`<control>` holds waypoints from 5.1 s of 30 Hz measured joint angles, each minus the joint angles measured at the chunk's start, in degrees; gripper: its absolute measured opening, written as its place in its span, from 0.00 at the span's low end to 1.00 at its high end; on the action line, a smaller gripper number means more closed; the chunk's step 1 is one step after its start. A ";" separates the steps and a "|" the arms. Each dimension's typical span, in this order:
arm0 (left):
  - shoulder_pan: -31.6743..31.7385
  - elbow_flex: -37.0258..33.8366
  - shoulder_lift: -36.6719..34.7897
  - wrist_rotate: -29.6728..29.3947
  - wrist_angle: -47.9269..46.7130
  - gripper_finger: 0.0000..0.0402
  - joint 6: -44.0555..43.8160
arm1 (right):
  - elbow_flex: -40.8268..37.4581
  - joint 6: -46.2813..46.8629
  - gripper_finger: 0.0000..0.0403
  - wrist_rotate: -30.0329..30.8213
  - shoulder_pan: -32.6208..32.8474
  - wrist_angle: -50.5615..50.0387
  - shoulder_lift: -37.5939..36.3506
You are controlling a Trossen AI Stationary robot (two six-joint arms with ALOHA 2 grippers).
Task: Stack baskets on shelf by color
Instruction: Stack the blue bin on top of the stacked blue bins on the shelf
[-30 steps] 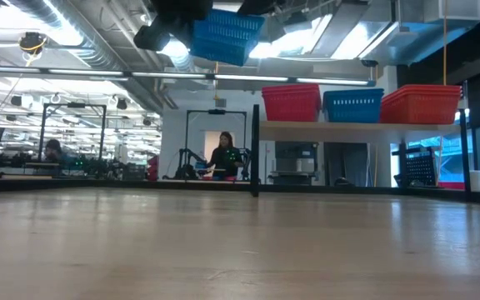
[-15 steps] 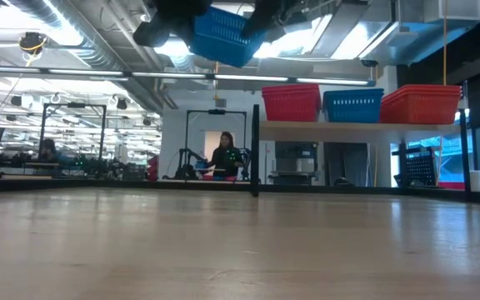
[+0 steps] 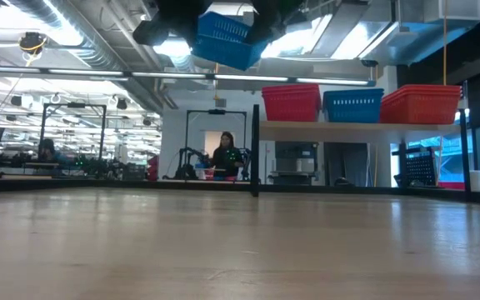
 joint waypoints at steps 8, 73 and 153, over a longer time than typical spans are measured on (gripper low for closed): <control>0.61 0.00 0.00 3.93 0.83 0.04 4.94 | -0.02 0.20 0.00 -0.25 0.02 -0.39 -0.02; 0.70 0.00 0.03 7.09 1.00 0.14 5.92 | -0.02 0.22 0.00 0.84 0.13 -1.40 -0.15; -2.02 13.88 -0.86 9.21 11.43 0.24 -2.46 | 26.23 57.64 0.00 22.14 -3.56 -51.47 -3.81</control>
